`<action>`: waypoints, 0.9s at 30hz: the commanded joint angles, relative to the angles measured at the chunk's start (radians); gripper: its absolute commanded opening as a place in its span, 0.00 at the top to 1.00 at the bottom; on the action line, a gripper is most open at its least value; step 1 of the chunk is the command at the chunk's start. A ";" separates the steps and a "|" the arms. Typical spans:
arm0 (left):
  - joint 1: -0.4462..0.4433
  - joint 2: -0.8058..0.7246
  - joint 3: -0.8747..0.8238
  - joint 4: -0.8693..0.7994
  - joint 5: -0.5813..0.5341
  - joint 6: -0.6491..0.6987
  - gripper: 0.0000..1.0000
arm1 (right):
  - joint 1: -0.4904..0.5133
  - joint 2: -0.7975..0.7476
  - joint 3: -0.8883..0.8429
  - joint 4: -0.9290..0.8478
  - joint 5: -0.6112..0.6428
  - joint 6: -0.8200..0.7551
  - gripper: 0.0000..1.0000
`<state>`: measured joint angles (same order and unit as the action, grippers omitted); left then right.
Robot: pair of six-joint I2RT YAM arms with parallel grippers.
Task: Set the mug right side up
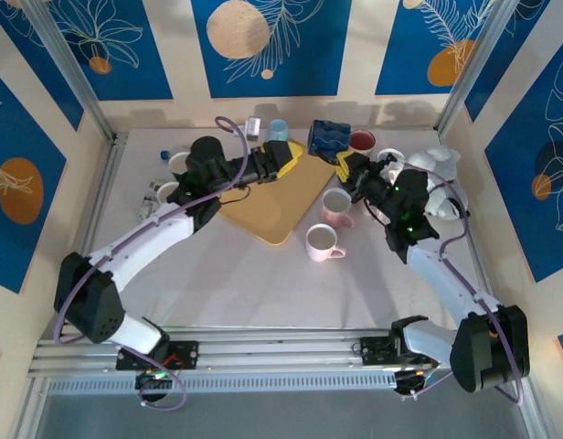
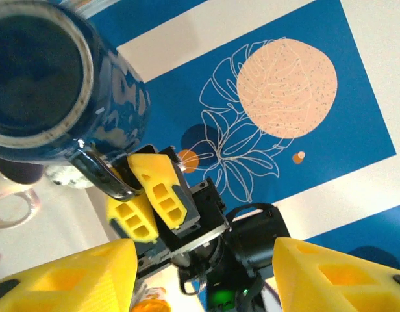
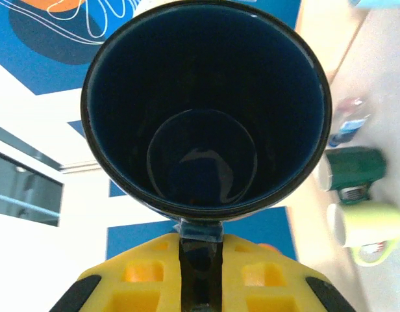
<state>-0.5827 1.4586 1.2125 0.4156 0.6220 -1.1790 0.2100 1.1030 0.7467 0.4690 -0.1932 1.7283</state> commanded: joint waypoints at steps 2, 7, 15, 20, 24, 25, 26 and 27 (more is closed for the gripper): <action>0.050 -0.098 -0.017 -0.200 0.067 0.200 0.42 | -0.069 -0.136 0.099 -0.186 -0.082 -0.287 1.00; 0.065 -0.180 0.015 -0.499 -0.024 0.505 0.41 | -0.148 -0.260 0.126 -0.487 -0.044 -0.564 1.00; 0.071 -0.244 0.011 -0.690 -0.111 0.838 0.39 | -0.210 -0.396 0.171 -0.783 0.130 -1.142 1.00; 0.073 -0.259 -0.027 -0.684 -0.137 0.893 0.38 | -0.210 -0.405 0.181 -0.876 0.297 -1.414 1.00; 0.072 -0.249 -0.049 -0.679 -0.141 0.901 0.38 | -0.210 -0.410 0.131 -0.846 0.426 -1.542 1.00; 0.072 -0.247 -0.052 -0.679 -0.144 0.904 0.38 | -0.210 -0.411 0.117 -0.832 0.444 -1.567 1.00; 0.073 -0.245 -0.057 -0.679 -0.145 0.907 0.38 | -0.211 -0.413 0.098 -0.817 0.469 -1.592 1.00; 0.072 -0.245 -0.063 -0.679 -0.147 0.910 0.38 | -0.213 -0.415 0.080 -0.801 0.492 -1.612 1.00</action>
<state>-0.5186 1.2156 1.1683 -0.2539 0.4911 -0.3141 0.0029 0.7139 0.8513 -0.4351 0.1734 0.2764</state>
